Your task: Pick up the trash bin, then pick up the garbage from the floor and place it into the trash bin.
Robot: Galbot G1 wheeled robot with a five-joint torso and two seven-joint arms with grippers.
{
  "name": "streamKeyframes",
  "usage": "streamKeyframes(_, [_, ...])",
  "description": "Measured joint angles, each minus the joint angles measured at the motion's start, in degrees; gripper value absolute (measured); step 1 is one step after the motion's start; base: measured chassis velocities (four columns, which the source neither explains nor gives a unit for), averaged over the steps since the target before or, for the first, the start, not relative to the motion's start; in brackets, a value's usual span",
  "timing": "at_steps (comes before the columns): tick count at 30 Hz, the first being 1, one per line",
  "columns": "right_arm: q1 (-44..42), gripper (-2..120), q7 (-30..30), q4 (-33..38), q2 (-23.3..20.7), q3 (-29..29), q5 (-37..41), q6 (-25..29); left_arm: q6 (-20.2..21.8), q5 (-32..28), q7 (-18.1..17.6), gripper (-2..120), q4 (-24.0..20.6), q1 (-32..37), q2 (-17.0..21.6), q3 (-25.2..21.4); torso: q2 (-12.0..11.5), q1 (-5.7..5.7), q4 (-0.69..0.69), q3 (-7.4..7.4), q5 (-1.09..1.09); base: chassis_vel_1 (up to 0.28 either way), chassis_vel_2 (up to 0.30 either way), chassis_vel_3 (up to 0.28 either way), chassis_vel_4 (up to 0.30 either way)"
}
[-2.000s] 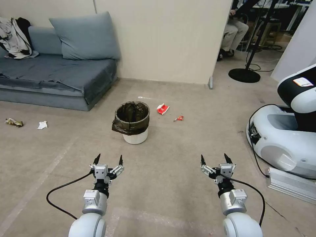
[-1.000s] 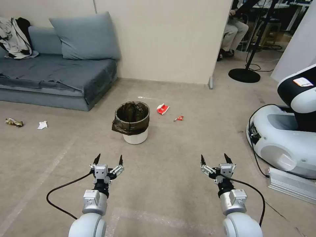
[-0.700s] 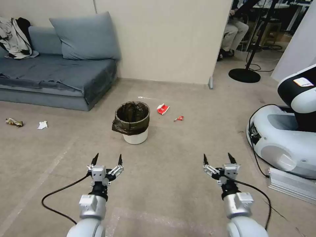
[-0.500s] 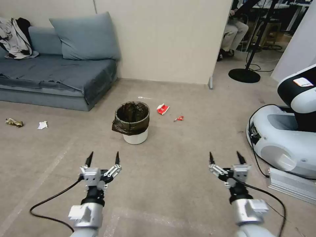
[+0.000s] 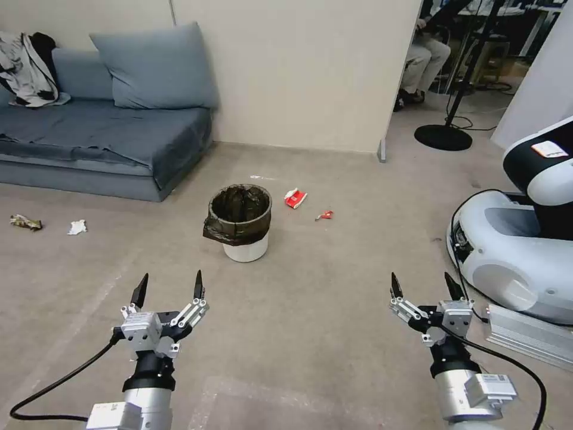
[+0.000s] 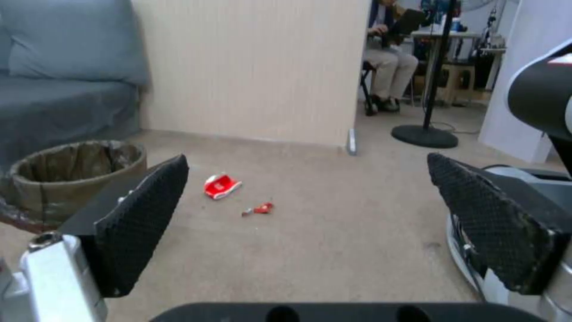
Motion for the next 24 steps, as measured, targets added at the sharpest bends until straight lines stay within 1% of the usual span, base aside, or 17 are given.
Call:
streamKeyframes(9, [0.0,100,0.0,-0.9,-0.4,0.2,0.2,-0.3,1.9,1.4,-0.5,100,0.7,0.0,0.2,-0.1,0.0,0.00,0.00,0.00,0.00,0.000,0.000,0.000,0.000])
streamKeyframes(18, [0.0,100,0.0,-2.1,-0.6,0.0,-0.2,0.2,2.0,4.1,-0.9,100,2.7,0.4,0.9,-0.3,0.0,0.00,0.00,0.01,0.00,0.000,0.000,0.000,0.000])
streamKeyframes(24, [0.0,100,0.1,-2.0,-0.9,0.2,-0.2,0.2,2.4,4.1,-1.3,100,2.2,0.5,1.0,0.2,0.0,0.00,0.00,0.01,0.00,0.000,0.000,0.000,0.000])
